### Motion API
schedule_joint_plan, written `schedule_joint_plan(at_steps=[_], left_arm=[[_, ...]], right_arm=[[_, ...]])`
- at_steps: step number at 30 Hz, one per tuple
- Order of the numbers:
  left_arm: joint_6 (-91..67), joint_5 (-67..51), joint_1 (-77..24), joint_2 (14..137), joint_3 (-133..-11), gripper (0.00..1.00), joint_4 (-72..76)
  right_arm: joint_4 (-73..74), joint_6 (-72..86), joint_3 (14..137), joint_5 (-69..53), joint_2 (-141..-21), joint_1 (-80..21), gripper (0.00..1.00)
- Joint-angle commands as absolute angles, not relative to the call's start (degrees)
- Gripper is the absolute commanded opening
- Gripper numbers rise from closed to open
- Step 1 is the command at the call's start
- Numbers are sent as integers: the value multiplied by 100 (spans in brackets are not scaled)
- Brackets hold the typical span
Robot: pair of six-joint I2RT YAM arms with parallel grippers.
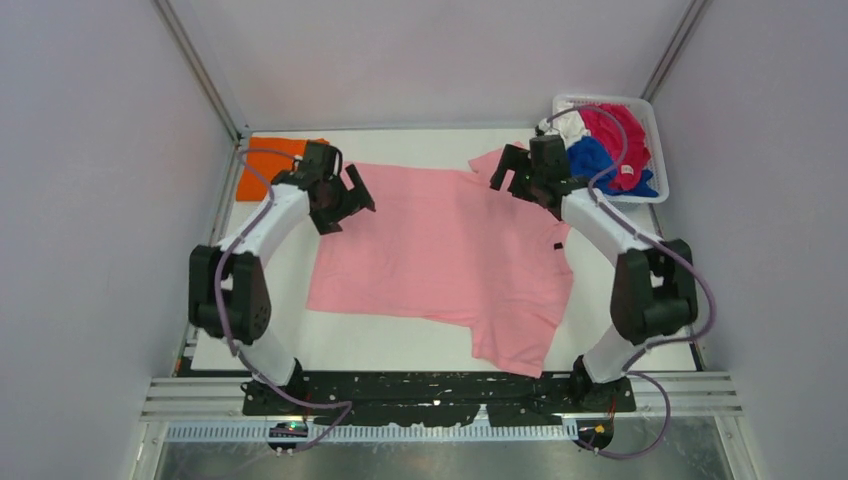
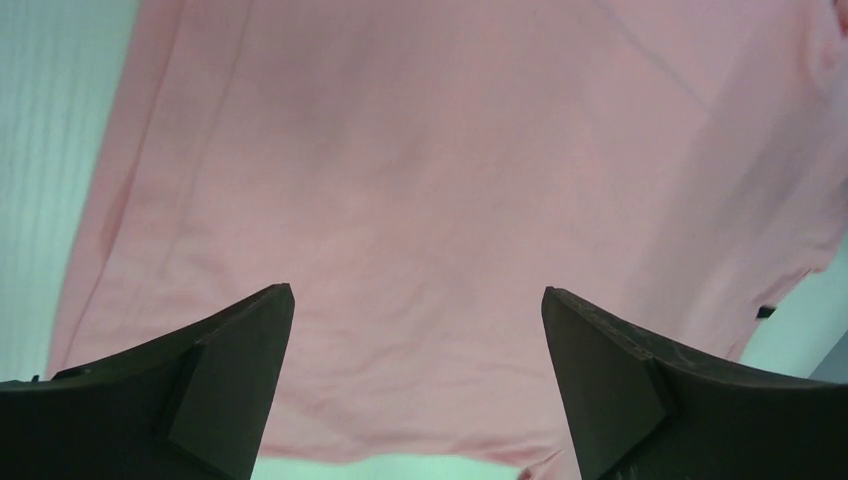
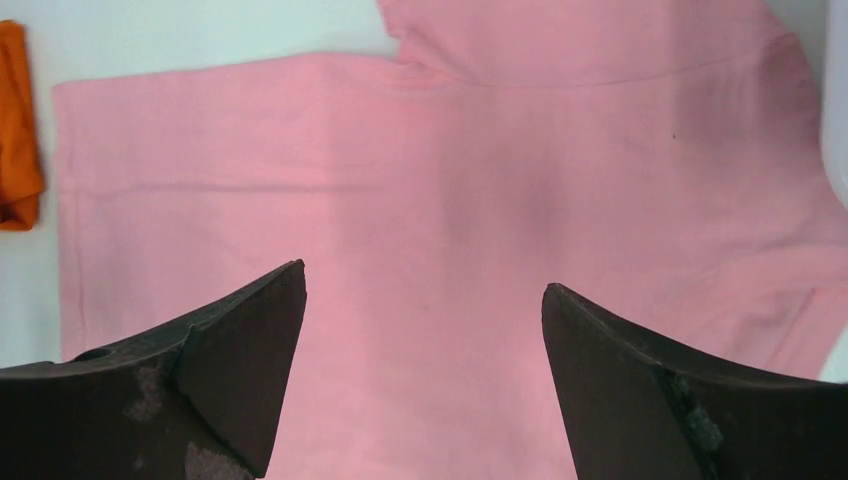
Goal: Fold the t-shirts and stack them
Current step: Flatten out the tshirt, then grab the side of the flattened tshirt closest away from the robot with both arms
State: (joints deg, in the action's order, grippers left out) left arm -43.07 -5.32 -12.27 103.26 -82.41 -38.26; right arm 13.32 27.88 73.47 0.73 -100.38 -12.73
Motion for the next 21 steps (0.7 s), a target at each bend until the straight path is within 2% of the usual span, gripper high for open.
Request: schedule_joint_plan(at_steps=[1, 7, 9, 12, 15, 18, 21], left_arm=[[-4069, 374, -1327, 8519, -6291, 100, -3577], [-4436, 1251, -1318, 6621, -4241, 100, -3914], [-4642, 1649, -1288, 6246, -3808, 100, -3989], [-4880, 1729, -1088, 6010, -3437, 100, -3806], [-5097, 1675, -884, 6127, -3267, 93, -3575], [-5201, 1610, -844, 6447, -3294, 81, -3471], [-5284, 1522, -844, 6788, -3397, 64, -3443]], right_arm=[[1177, 2502, 6005, 871, -8352, -1506, 95], [814, 2908, 4255, 1231, -6242, -1472, 96], [704, 3091, 3863, 1366, -5599, -1444, 96], [538, 3201, 3530, 1278, -5240, -1410, 95], [540, 3176, 3386, 1145, -5157, -1401, 95], [713, 3122, 3462, 1166, -5256, -1395, 96], [796, 3085, 3534, 1163, -5446, -1400, 95]])
